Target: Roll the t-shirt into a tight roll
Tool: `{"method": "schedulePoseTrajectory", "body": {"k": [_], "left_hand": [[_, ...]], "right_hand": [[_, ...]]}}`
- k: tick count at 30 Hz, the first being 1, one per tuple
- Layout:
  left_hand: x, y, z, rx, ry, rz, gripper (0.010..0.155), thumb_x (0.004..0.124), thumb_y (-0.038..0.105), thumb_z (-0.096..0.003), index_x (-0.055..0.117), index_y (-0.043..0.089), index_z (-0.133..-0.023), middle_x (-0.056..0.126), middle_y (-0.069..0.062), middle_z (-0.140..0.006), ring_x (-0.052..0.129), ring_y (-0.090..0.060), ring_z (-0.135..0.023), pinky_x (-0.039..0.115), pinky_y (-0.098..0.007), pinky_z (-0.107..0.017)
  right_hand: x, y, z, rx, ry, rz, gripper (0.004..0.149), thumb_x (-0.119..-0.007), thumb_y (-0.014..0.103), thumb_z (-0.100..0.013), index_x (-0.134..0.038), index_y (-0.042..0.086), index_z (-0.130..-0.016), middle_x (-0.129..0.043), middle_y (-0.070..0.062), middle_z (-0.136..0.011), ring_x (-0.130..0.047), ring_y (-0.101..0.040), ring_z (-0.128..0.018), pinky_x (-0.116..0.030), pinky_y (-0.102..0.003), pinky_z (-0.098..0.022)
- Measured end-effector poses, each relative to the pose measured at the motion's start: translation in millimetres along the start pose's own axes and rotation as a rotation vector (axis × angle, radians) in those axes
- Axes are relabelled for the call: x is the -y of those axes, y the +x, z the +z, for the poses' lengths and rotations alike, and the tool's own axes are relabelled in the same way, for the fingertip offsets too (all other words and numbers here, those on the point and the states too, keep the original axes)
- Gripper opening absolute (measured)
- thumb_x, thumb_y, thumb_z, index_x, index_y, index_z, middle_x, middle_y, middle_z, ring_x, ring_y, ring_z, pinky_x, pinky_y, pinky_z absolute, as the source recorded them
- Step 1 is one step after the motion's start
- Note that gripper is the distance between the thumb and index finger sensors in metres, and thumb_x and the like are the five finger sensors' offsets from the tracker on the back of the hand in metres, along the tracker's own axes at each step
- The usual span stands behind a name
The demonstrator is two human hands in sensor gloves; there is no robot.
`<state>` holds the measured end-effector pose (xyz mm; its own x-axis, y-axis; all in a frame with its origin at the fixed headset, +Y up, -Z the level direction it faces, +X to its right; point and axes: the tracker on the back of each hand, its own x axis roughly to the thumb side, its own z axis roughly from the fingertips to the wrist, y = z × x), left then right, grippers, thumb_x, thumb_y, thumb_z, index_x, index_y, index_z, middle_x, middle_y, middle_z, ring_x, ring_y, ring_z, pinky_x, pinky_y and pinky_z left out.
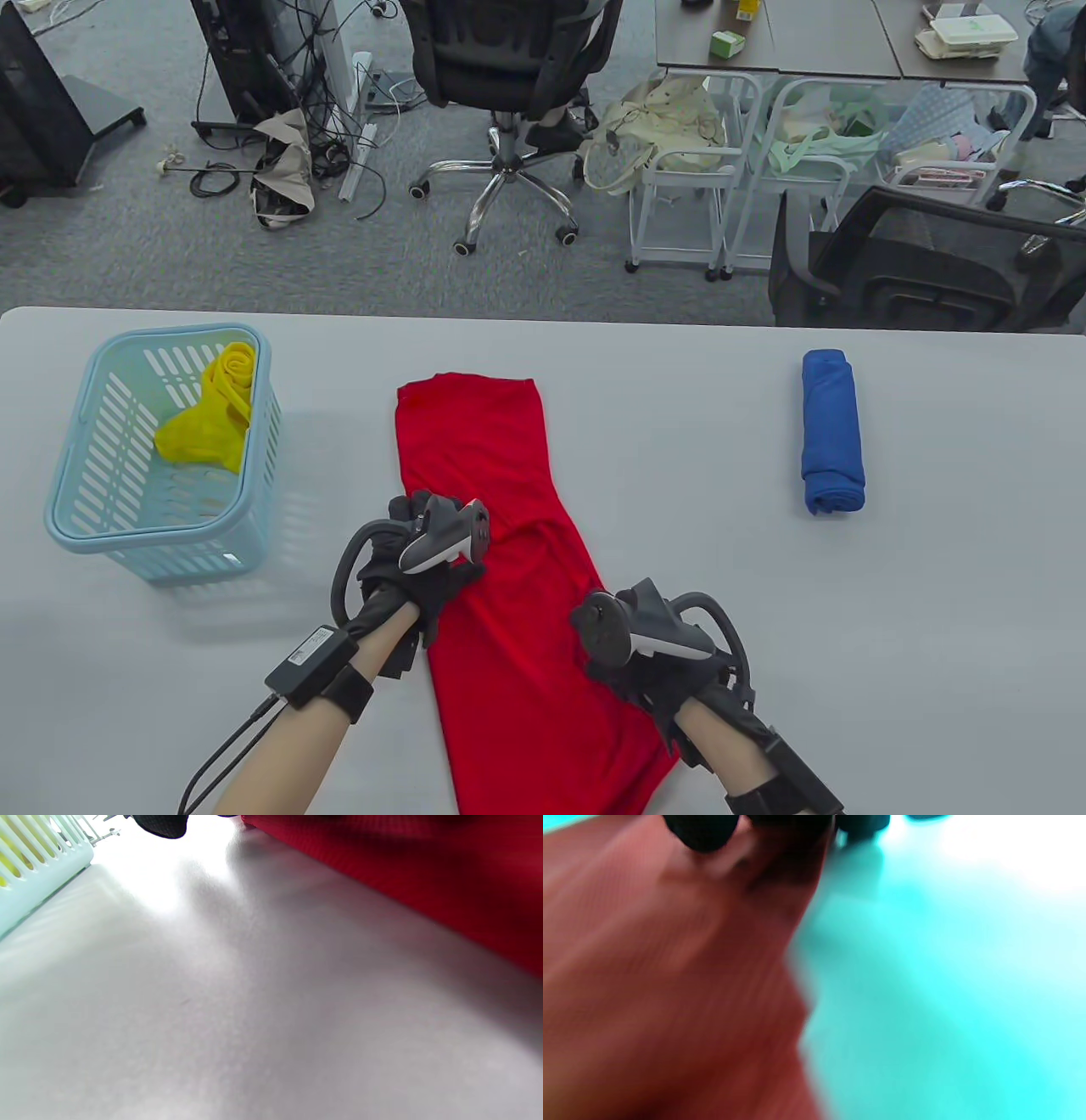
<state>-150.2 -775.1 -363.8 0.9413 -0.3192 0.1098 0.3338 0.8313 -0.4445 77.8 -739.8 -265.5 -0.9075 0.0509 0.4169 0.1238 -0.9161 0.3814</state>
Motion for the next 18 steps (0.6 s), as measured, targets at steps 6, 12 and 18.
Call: {"method": "schedulePoseTrajectory", "body": {"k": [6, 12, 18], "left_hand": [[8.5, 7.0, 24.2, 0.204, -0.009, 0.091, 0.084, 0.034, 0.07, -0.041, 0.014, 0.033, -0.113, 0.022, -0.006, -0.125, 0.034, -0.034, -0.117, 0.044, -0.055, -0.084], [30.7, 5.9, 26.4, 0.297, -0.08, 0.104, 0.085, 0.034, 0.072, -0.0398, -0.004, 0.036, -0.106, -0.008, -0.007, -0.117, 0.005, -0.037, -0.111, 0.024, -0.054, -0.082], [37.3, 9.2, 35.6, 0.346, -0.075, 0.116, 0.083, 0.035, 0.072, -0.0395, -0.004, 0.039, -0.105, -0.009, -0.005, -0.116, 0.002, -0.035, -0.11, 0.02, -0.053, -0.082]], "right_hand": [[-17.6, 3.1, -8.4, 0.013, 0.036, 0.025, 0.074, -0.066, 0.048, -0.059, -0.025, 0.028, -0.117, -0.026, -0.006, -0.124, -0.024, -0.04, -0.116, -0.036, -0.062, -0.077], [-7.0, 9.3, -2.4, 0.001, 0.007, 0.061, 0.061, -0.067, 0.047, -0.058, -0.051, 0.023, -0.112, -0.054, -0.007, -0.116, -0.062, -0.037, -0.108, -0.048, -0.06, -0.074], [1.9, 3.3, -0.3, 0.012, -0.004, -0.013, 0.054, -0.068, 0.045, -0.058, -0.061, 0.023, -0.107, -0.068, -0.005, -0.11, -0.074, -0.034, -0.1, -0.055, -0.057, -0.072]]}}
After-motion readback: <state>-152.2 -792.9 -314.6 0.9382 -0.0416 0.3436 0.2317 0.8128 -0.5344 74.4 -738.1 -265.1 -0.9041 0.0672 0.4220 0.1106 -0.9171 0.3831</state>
